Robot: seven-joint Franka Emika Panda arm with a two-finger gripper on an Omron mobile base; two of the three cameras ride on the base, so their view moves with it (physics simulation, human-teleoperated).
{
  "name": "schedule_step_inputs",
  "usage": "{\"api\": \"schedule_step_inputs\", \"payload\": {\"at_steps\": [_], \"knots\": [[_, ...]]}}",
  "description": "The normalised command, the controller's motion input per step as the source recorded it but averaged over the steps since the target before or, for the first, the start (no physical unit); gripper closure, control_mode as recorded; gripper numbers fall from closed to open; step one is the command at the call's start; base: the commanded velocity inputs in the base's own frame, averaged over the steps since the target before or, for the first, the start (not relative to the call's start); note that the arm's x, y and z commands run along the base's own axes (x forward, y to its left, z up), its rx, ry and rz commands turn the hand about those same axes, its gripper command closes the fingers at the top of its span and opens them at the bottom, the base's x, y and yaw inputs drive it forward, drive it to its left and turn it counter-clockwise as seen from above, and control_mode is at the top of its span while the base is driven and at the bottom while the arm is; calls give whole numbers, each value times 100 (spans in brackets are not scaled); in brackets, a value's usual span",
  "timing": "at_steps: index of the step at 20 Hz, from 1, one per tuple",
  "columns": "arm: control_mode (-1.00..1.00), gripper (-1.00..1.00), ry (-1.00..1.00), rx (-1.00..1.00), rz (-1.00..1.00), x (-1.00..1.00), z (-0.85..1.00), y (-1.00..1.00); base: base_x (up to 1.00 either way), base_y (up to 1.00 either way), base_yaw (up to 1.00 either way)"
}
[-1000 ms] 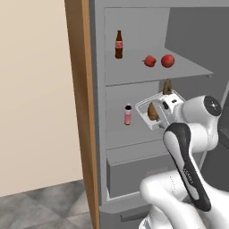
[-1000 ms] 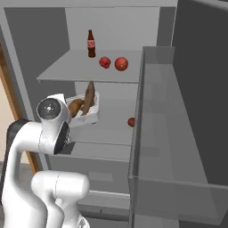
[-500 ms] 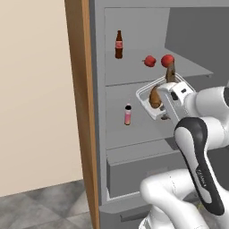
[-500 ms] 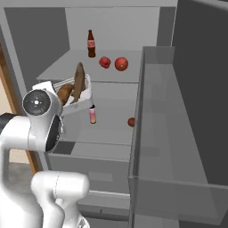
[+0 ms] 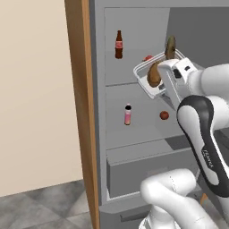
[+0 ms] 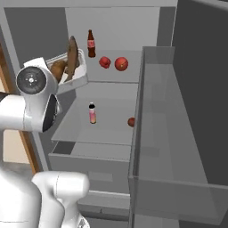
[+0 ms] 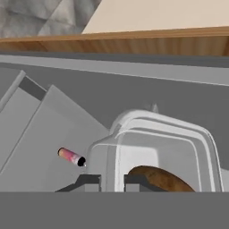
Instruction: Place the tupperware on the top shelf of the fridge. Make space for the tupperware among the existing items by rearranging them on the shelves if needed. Close the fridge door when finished.
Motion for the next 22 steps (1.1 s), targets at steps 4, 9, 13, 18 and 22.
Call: {"api": "schedule_step_inputs", "payload": {"at_steps": [4,9,13,18,22], "knots": [[-100,100,11,0,3,11,10,20,0,0,0],[-100,100,10,0,1,37,10,13,0,0,0],[-100,100,0,3,0,45,0,1,0,0,0],[-100,100,0,0,0,58,0,15,0,0,0],[-100,100,0,0,0,59,0,25,0,0,0]]}}
